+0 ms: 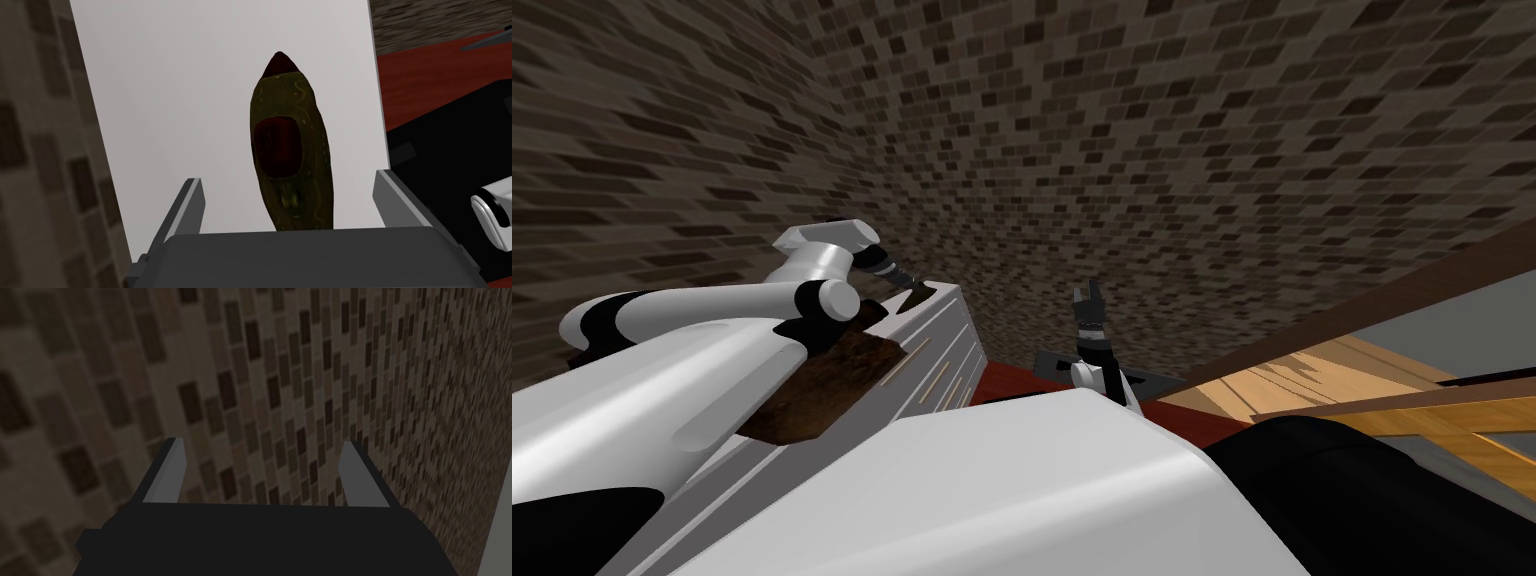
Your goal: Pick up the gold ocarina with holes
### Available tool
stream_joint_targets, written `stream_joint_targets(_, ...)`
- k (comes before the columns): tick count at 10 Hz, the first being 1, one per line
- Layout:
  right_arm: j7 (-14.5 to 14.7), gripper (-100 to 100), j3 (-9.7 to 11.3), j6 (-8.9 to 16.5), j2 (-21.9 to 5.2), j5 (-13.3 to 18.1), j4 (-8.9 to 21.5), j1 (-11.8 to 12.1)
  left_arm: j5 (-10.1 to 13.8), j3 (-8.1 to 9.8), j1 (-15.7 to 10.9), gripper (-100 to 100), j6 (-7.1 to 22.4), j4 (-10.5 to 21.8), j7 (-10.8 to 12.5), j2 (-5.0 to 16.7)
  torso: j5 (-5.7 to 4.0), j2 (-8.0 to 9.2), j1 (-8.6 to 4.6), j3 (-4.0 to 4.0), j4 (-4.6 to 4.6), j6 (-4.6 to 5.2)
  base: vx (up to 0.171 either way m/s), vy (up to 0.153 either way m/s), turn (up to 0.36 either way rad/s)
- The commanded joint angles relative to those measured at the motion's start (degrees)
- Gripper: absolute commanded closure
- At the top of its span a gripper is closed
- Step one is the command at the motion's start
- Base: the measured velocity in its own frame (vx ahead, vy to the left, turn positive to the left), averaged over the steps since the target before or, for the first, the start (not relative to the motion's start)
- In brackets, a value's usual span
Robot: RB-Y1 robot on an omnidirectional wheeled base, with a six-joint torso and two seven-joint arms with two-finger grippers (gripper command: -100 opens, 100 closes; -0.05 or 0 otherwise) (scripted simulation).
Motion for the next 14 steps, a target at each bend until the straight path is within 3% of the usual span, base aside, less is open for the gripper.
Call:
stream_joint_targets(1, 0.0, 0, 0.0, 0.0, 0.0, 0.0, 0.0, 0.0, -0.05, 0.1, -0.19, -100, 0.05, 1.73, 0.14, 0.32, 0.0, 0.0, 0.0, 0.0, 0.0, 0.0, 0.008, 0.003, 0.005)
stream_joint_targets(2, 0.0, 0, 0.0, 0.0, 0.0, 0.0, 0.0, 0.0, -0.13, -0.07, -0.58, -100, -0.39, 1.79, -0.05, 0.21, 0.01, 0.0, 0.01, 0.0, 0.0, -0.01, 0.0, 0.0, 0.0)
stream_joint_targets(3, 0.0, 0, 0.0, 0.0, 0.0, 0.0, 0.0, 0.0, -0.15, -0.08, -0.63, 0, -0.46, 2.01, -0.05, 0.23, 0.0, 0.01, 0.01, 0.01, 0.0, 0.0, 0.0, 0.0, 0.0)
stream_joint_targets(4, 0.0, 0, 0.0, 0.0, 0.0, 0.0, 0.0, 0.0, -0.17, 0.18, 0.59, -100, -2.22, 2.43, 0.1, -0.33, 0.0, 0.02, 0.0, 0.01, 0.01, 0.0, 0.005, 0.009, -0.056)
stream_joint_targets(6, 0.0, 0, 0.0, 0.0, 0.0, 0.0, 0.0, 0.0, -0.19, 0.35, 1.4, -100, -3.39, 2.72, 0.21, -0.7, 0.02, -0.01, 0.06, -0.01, -0.01, 0.01, 0.006, 0.015, -0.037)
stream_joint_targets(7, 0.0, 0, 0.0, 0.0, 0.0, 0.0, 0.0, 0.0, -0.12, 0.36, 1.45, -100, -2.37, 1.72, 0.42, -0.68, 0.02, -0.01, 0.06, 0.0, 0.0, 0.0, 0.003, 0.006, -0.005)
stream_joint_targets(8, 0.0, 0, 0.0, 0.0, 0.0, 0.0, 0.0, 0.0, -0.13, 0.37, 1.49, 100, -2.52, 1.76, 0.43, -0.7, 0.01, 0.01, 0.03, 0.01, 0.0, -0.01, 0.0, 0.0, 0.0)
stream_joint_targets(12, 0.0, 0, 0.0, 0.0, 0.0, 0.0, 0.0, 0.0, -0.12, 0.39, 1.48, 100, -2.5, 1.76, 0.49, -0.68, 0.0, 0.01, 0.02, 0.0, 0.0, 0.02, 0.0, 0.0, 0.0)
stream_joint_targets(13, 0.0, 0, 0.0, 0.0, 0.0, 0.0, 0.0, 0.0, -0.12, 0.39, 1.48, 0, -2.5, 1.76, 0.48, -0.68, 0.0, 0.01, 0.02, 0.0, 0.0, 0.02, 0.0, 0.0, 0.0)
stream_joint_targets(14, 0.0, 0, 0.0, 0.0, 0.0, 0.0, 0.0, 0.0, -0.15, 0.01, -0.22, 100, -1.04, 2.13, 0.0, 0.04, 0.01, 0.01, 0.02, 0.0, -0.01, 0.02, -0.008, -0.012, 0.067)
